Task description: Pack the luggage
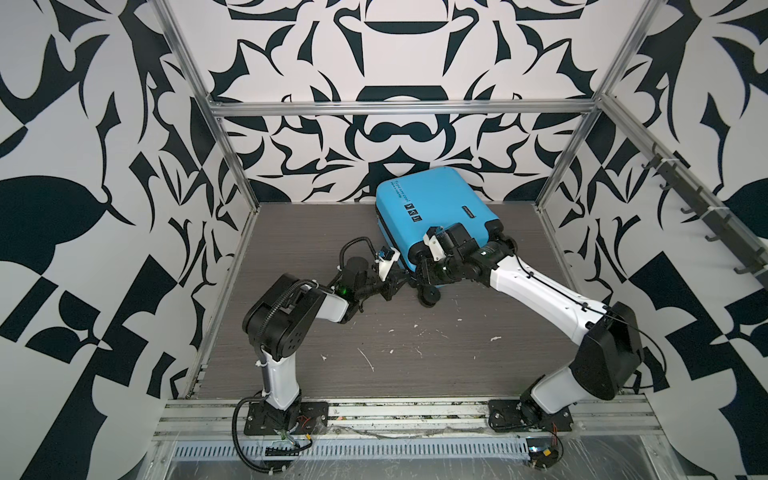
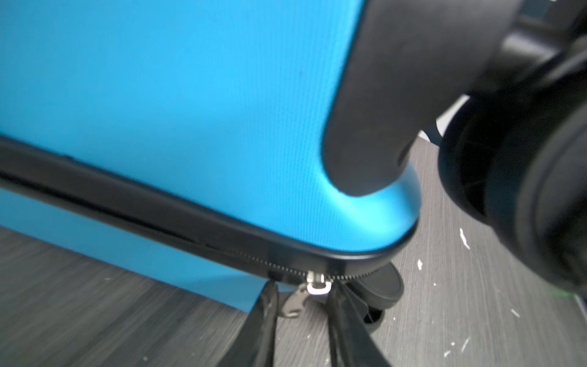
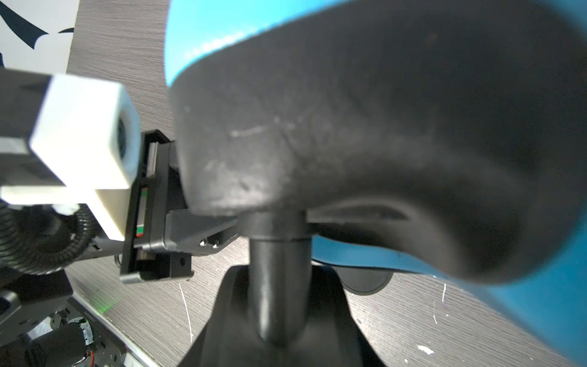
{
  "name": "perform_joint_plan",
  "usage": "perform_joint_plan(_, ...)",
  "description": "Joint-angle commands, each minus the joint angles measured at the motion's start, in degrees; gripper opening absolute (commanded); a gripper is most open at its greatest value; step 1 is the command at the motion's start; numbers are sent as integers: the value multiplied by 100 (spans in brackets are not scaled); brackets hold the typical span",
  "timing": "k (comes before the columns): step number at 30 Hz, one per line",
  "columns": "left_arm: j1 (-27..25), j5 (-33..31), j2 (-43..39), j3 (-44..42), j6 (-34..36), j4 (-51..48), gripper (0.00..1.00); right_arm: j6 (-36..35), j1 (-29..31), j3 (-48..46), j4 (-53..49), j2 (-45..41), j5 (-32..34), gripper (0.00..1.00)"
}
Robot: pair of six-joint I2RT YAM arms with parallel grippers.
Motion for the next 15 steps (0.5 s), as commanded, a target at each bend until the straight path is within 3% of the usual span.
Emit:
perform_joint_plan(1,-111,-277,192,204,-5,-28,21,-57,99,510,687,-223,-352,0)
perform_joint_plan(11,-150,-526,275,24,-384,691,3,1,115,406,716,-272,-330,0)
perform_joint_plan(13,-151,-557,284,-12,-472,848,5,1,123,403,726,-279,-327,0)
perform_joint_plan(15,-151,-605,299,-45,-548,1003,18,8,121,393,723,-279,-327,0)
